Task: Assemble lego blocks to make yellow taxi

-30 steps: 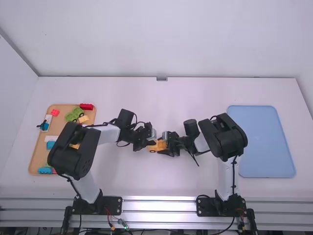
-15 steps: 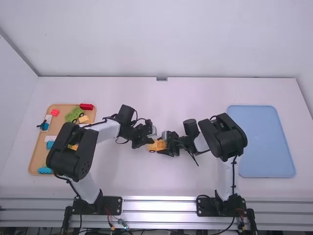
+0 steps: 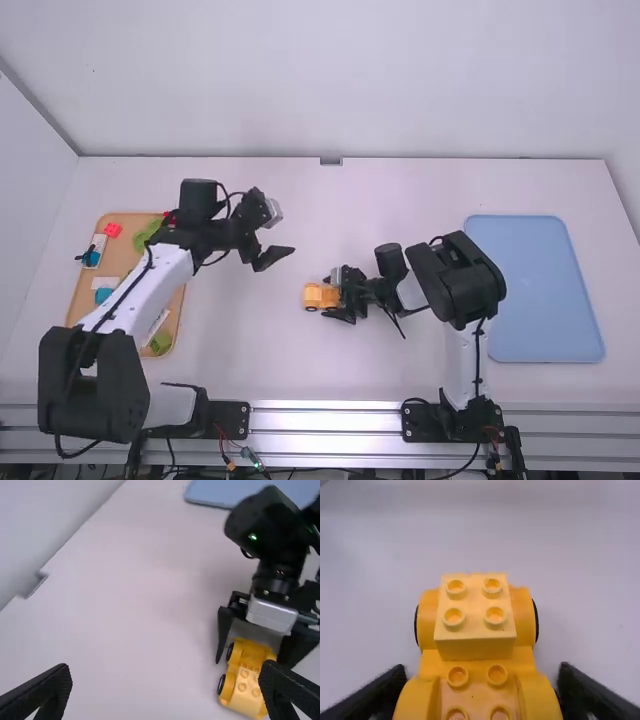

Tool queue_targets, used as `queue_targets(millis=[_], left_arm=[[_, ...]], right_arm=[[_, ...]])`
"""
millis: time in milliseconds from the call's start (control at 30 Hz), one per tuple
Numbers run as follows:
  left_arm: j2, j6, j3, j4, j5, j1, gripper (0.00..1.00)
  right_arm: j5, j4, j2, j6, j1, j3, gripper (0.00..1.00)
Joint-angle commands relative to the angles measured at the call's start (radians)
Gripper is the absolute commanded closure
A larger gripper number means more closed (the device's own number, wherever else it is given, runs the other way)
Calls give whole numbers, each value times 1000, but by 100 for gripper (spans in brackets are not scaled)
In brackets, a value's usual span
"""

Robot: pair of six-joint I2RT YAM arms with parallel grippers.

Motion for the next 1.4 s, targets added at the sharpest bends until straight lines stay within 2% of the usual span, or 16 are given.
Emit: queue_targets(millis=[0,167,300,400,533,567,633,800,967,1033,1200,1233,1267,1300,1333,1367], left_arm=[[-37,-155,-1,-4,12,42,1],[-44,-251,-1,-3,-42,101,1],[-44,-443,-1,2,-260,143,1],[-44,-610,4,4,-499,171,1],[-30,-718,50,-42,-758,206,1],[-28,-721,53,-46,-767,209,1],[24,-747,148,-153,-853,251,1],[171,-737,364,-390,-851,338,1],[425,-572,651,-645,-849,414,1],[485,-483,711,-693,-849,423,1],[664,-21,830,-782,-849,415,1],[686,61,829,-771,-850,414,5],[695,100,829,-763,-849,414,18],[721,176,827,-746,-835,415,23],[734,216,824,-743,-825,417,22],[754,296,820,-747,-825,415,26]], right_arm=[[48,-43,-22,8,-3,12,1],[176,-219,-142,7,-2,12,1],[327,-420,-297,7,-3,12,1],[435,-580,-441,6,-13,12,1],[507,-683,-570,3,-25,12,1],[511,-690,-579,2,-25,12,1],[539,-733,-647,3,-23,12,1],[567,-747,-694,7,-22,12,1],[589,-732,-697,2,-26,12,1],[589,-728,-697,-7,-26,12,1],[589,-728,-697,-73,-24,12,1],[589,-727,-697,-76,-24,12,1],[589,-723,-697,-75,-24,12,1],[589,-716,-697,-74,-24,12,1],[589,-715,-697,-72,-25,12,1],[590,-710,-697,-68,-25,12,1]])
